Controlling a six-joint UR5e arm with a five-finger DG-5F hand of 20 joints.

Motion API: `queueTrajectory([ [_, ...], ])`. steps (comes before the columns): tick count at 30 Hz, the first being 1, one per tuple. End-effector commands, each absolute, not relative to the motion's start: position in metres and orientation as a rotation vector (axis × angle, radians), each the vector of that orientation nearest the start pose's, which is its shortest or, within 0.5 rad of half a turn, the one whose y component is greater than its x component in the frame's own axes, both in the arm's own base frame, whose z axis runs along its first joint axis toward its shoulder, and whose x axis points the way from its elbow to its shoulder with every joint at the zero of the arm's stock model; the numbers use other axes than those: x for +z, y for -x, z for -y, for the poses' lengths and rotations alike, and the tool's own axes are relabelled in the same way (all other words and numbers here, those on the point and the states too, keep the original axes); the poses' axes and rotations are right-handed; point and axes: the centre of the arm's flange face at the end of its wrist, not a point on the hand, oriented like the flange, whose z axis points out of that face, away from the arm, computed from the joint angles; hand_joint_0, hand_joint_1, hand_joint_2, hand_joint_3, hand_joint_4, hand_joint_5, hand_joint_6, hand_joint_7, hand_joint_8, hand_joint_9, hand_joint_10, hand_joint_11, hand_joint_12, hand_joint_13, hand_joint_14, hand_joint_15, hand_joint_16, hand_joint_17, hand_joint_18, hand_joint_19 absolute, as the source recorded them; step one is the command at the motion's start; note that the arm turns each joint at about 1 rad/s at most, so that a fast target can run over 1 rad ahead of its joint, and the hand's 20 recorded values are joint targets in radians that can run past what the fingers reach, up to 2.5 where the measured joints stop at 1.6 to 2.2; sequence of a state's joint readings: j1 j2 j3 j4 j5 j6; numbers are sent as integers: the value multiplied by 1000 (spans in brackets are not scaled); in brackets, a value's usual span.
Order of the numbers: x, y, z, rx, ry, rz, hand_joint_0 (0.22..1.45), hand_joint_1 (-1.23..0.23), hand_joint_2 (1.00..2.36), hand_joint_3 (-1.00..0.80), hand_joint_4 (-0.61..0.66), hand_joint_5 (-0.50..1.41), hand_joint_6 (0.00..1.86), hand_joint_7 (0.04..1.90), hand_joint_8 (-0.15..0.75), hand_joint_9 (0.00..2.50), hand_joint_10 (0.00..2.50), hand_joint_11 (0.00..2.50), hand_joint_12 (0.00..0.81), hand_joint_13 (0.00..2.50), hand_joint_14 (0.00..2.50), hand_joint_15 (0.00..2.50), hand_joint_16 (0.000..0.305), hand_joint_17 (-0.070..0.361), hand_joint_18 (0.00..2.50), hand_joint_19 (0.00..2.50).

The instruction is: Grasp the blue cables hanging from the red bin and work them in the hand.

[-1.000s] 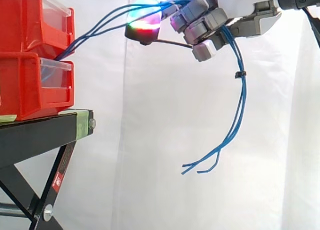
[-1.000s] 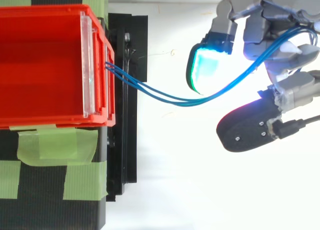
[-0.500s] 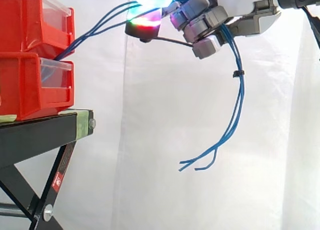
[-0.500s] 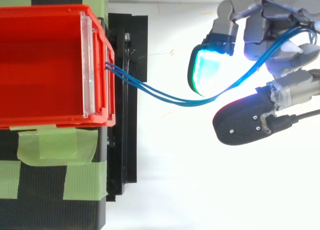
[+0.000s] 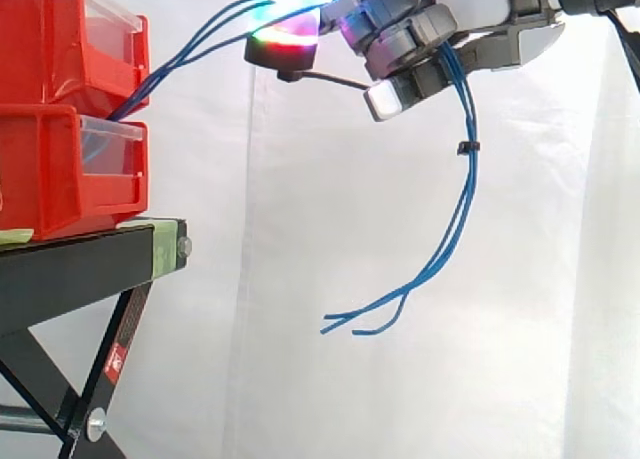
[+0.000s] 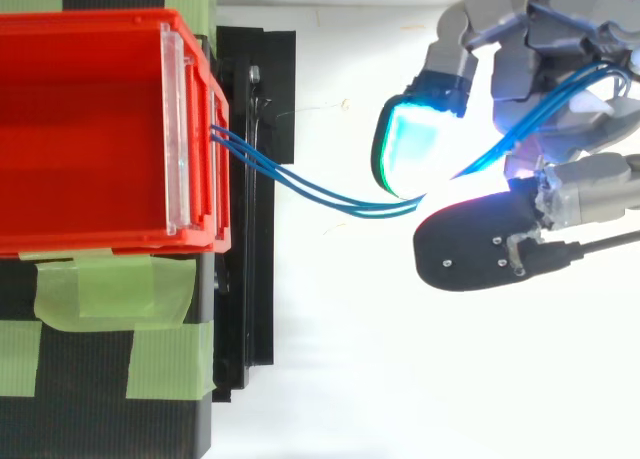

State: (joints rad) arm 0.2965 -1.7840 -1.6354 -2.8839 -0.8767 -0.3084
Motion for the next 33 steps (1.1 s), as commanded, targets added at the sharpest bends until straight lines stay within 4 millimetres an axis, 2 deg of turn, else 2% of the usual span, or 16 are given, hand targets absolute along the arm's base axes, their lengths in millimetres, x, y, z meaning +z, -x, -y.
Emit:
queueTrajectory([
  [1,369,-575,28,664,-1198,-1100,794,-639,1002,-304,337,26,813,1039,511,357,2500,2500,596,829,2500,1642,79,178,1205,528],
  [3,369,-575,28,664,-1198,-1100,803,-670,1029,-203,345,31,804,1032,510,353,2500,2500,596,829,2500,1612,79,178,1210,494],
  [6,369,-575,28,664,-1198,-1100,787,-680,1349,-143,330,54,784,1028,506,346,2500,2500,578,817,2500,1590,75,169,1204,552],
  [7,369,-575,28,664,-1198,-1100,797,-674,1357,-116,327,57,781,1035,501,345,2500,2500,576,825,2500,1593,73,165,1203,568],
  [10,369,-576,28,665,-1198,-1098,831,-652,1280,-128,322,73,771,1038,505,365,2500,2500,576,840,2500,1633,72,161,1222,602],
  [12,370,-576,28,669,-1196,-1093,895,-655,1002,-194,313,87,726,1065,498,358,2500,2500,570,824,2500,1640,68,153,1205,675],
  [14,370,-576,28,671,-1196,-1092,886,-643,1006,-262,313,127,666,1097,491,357,2500,2500,566,815,2500,1647,66,148,1194,732],
  [16,370,-576,28,670,-1197,-1089,932,-627,1005,-157,323,204,498,1153,482,349,2500,2500,556,799,2500,1654,63,142,1187,794],
  [18,370,-576,28,670,-1197,-1089,1008,-620,1052,117,328,284,271,1226,474,345,2500,2500,540,774,2500,1563,58,131,1133,793],
  [20,370,-576,28,669,-1198,-1091,995,-607,1105,136,340,340,98,1283,472,350,2500,2500,541,777,2500,1586,59,132,1130,781],
  [22,370,-576,28,668,-1197,-1092,966,-636,1000,46,349,404,2,1278,481,357,2500,2500,550,799,2500,1629,63,141,1197,837],
  [23,370,-576,28,669,-1197,-1091,932,-649,1004,-61,354,411,2,1274,477,353,2500,2500,558,797,2500,1644,65,146,1196,816],
  [24,370,-576,28,669,-1197,-1091,862,-634,1012,-267,339,413,4,1259,475,333,2500,2500,556,774,2500,1665,62,140,1166,878],
  [25,370,-576,28,669,-1197,-1091,851,-629,1014,-316,328,413,5,1253,473,324,2500,2500,551,754,2500,1676,60,136,1148,932],
  [27,370,-576,28,672,-1196,-1090,816,-606,1017,-507,274,410,6,1263,447,297,2500,2500,527,704,2500,1730,50,113,1113,1224],
  [33,370,-576,27,671,-1196,-1092,827,-611,1015,-570,259,414,5,1256,454,304,2500,2500,517,702,2500,1698,50,112,1123,1200],
])
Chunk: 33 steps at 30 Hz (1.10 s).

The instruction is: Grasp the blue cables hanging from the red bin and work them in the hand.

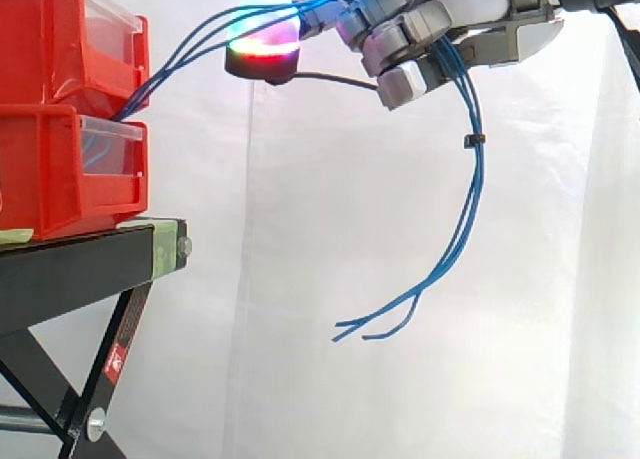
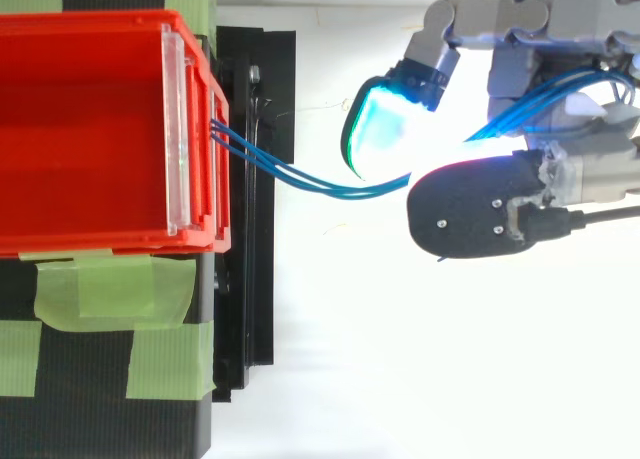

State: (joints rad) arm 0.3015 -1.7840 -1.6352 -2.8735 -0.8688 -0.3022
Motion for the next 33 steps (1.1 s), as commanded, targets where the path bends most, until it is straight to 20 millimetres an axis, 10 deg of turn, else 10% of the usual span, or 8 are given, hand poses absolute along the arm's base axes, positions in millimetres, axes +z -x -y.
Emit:
queueTrajectory([
  [1,370,-576,27,673,-1197,-1090,829,-612,1015,-576,259,413,7,1255,454,305,2500,2500,516,704,2500,1680,48,109,1123,1211],
  [11,370,-576,27,671,-1196,-1092,749,-709,1005,-845,284,339,2,1337,466,275,2500,2500,543,711,2500,1738,55,124,1121,1148],
  [15,370,-576,27,669,-1196,-1093,726,-765,1000,-989,285,145,382,1274,466,235,2500,2500,546,673,2500,1710,58,131,1111,1140],
  [33,370,-576,26,674,-1197,-1093,905,-775,1016,-544,237,51,937,1124,449,268,2500,2500,517,709,2500,1706,51,114,1159,1359],
])
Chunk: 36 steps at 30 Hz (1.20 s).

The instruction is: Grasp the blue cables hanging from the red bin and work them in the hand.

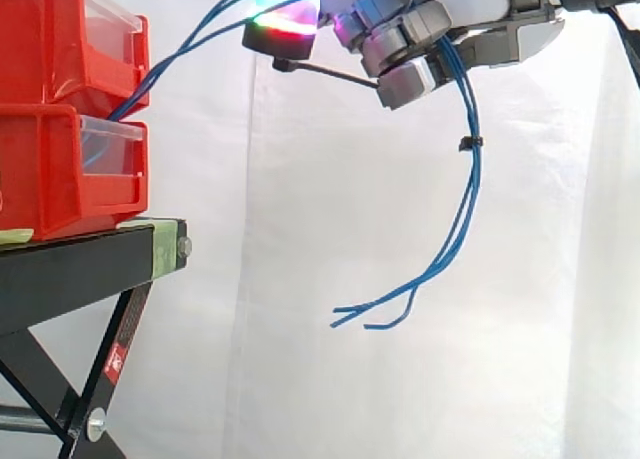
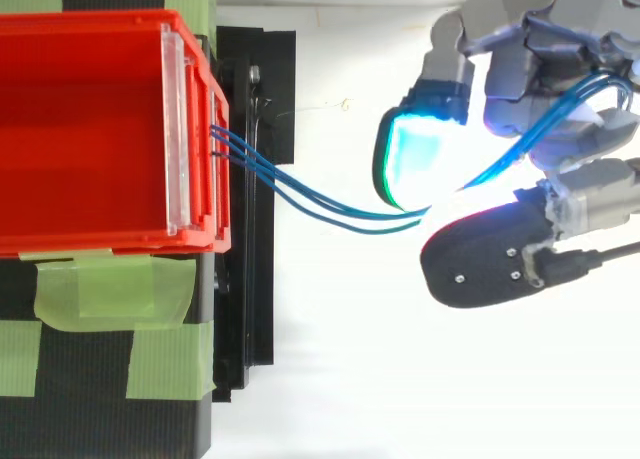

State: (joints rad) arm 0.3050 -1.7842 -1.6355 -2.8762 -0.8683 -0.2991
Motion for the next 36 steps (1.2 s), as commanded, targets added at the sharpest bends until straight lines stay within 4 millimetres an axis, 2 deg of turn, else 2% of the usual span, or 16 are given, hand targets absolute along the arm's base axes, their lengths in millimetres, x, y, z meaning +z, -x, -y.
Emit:
queueTrajectory([
  [1,370,-576,25,675,-1196,-1094,903,-773,1015,-547,237,51,939,1120,449,269,2500,2500,520,710,2500,1732,51,116,1159,1355],
  [4,370,-576,24,677,-1195,-1095,911,-766,1017,-364,226,45,987,1111,456,281,2500,2500,519,714,2500,1705,51,114,1159,1323],
  [6,370,-576,24,675,-1196,-1097,938,-752,1011,-5,263,39,1118,1053,470,303,2500,2500,538,762,2500,1635,61,136,1184,1019],
  [8,370,-576,23,678,-1195,-1097,906,-742,1074,103,274,41,1156,1022,475,317,2500,2500,559,799,2500,1604,68,154,1207,829],
  [10,370,-576,24,677,-1195,-1095,779,-712,1291,-101,301,30,1175,1000,493,334,2500,2500,583,832,2500,1580,78,175,1227,639],
  [13,369,-576,24,677,-1195,-1095,845,-719,1000,-133,307,38,1099,1023,489,325,2500,2500,581,813,2500,1597,75,170,1201,659],
  [15,370,-576,24,678,-1195,-1094,849,-712,1006,-193,302,41,1066,1026,489,320,2500,2500,562,794,2500,1592,71,159,1184,721],
  [17,370,-577,23,679,-1194,-1095,910,-718,1003,-40,286,47,1048,1025,479,317,2500,2500,558,788,2500,1594,67,151,1183,779],
  [21,369,-577,24,674,-1197,-1093,909,-671,1329,81,274,66,1048,1022,480,335,2500,2500,543,798,2500,1567,63,141,1151,764],
  [23,369,-576,24,674,-1197,-1093,908,-671,1348,43,282,81,1027,1029,481,340,2500,2500,541,801,2500,1579,63,142,1155,745],
  [25,370,-576,24,675,-1197,-1092,936,-691,1152,-6,294,99,990,1023,477,342,2500,2500,549,814,2500,1607,64,145,1195,807],
  [26,370,-576,24,675,-1197,-1092,949,-697,1039,-13,308,153,772,1107,481,347,2500,2500,551,816,2500,1618,65,147,1211,813],
  [29,370,-576,24,675,-1197,-1092,825,-650,1444,1,333,253,290,1239,479,357,2500,2500,558,827,2500,1600,70,158,1213,704],
  [32,370,-576,24,675,-1197,-1092,729,-595,1814,-89,344,275,189,1270,485,365,2500,2500,563,830,2500,1605,73,163,1212,644],
  [35,369,-576,24,674,-1197,-1093,697,-629,1862,-152,353,267,162,1279,493,355,2500,2500,577,830,2500,1602,76,171,1201,602],
  [36,370,-576,24,675,-1197,-1092,711,-662,1756,-124,348,263,163,1280,492,352,2500,2500,577,828,2500,1589,76,172,1203,599],
])
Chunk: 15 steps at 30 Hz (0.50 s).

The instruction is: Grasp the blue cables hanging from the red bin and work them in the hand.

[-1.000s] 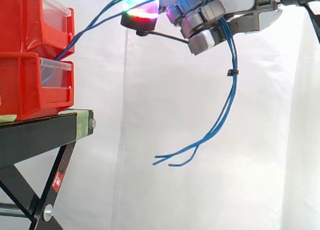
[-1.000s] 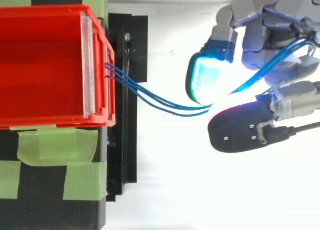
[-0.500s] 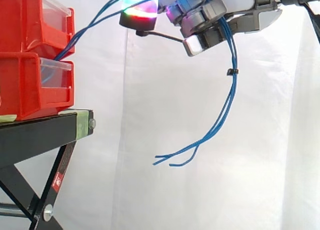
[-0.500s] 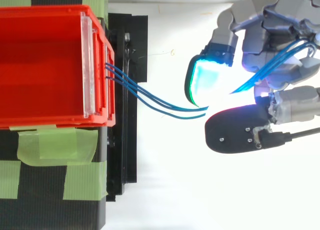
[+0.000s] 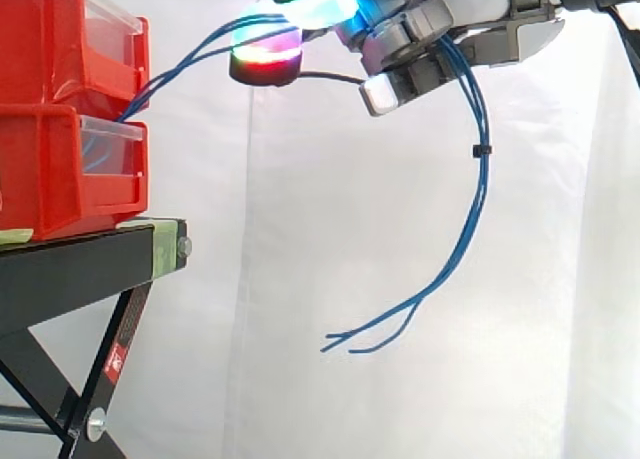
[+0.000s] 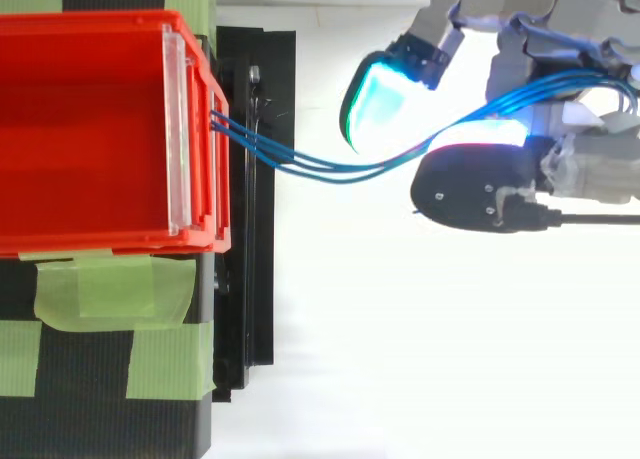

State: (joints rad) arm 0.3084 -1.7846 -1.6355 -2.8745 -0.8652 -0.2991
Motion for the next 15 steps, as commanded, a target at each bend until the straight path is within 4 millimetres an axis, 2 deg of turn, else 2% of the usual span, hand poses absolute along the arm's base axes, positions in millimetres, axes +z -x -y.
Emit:
queueTrajectory([
  [1,370,-576,24,675,-1197,-1092,707,-668,1755,-147,355,259,172,1271,492,348,2500,2500,574,827,2500,1584,77,173,1205,588],
  [9,370,-576,24,673,-1197,-1095,745,-706,1567,-152,361,239,251,1229,495,345,2500,2500,575,821,2500,1563,75,170,1204,594],
  [10,370,-576,24,673,-1197,-1095,771,-716,1463,-137,357,237,253,1238,492,344,2500,2500,568,815,2500,1579,75,169,1203,608],
  [12,369,-576,24,672,-1197,-1096,887,-741,1007,-121,345,231,263,1247,490,337,2500,2500,566,802,2500,1584,73,163,1189,675],
  [13,369,-576,23,673,-1197,-1097,884,-737,1001,-147,344,228,275,1247,488,335,2500,2500,565,800,2500,1589,71,160,1185,689],
  [15,370,-576,24,673,-1197,-1095,846,-714,1010,-337,318,216,357,1248,481,327,2500,2500,554,776,2500,1640,65,146,1159,829],
])
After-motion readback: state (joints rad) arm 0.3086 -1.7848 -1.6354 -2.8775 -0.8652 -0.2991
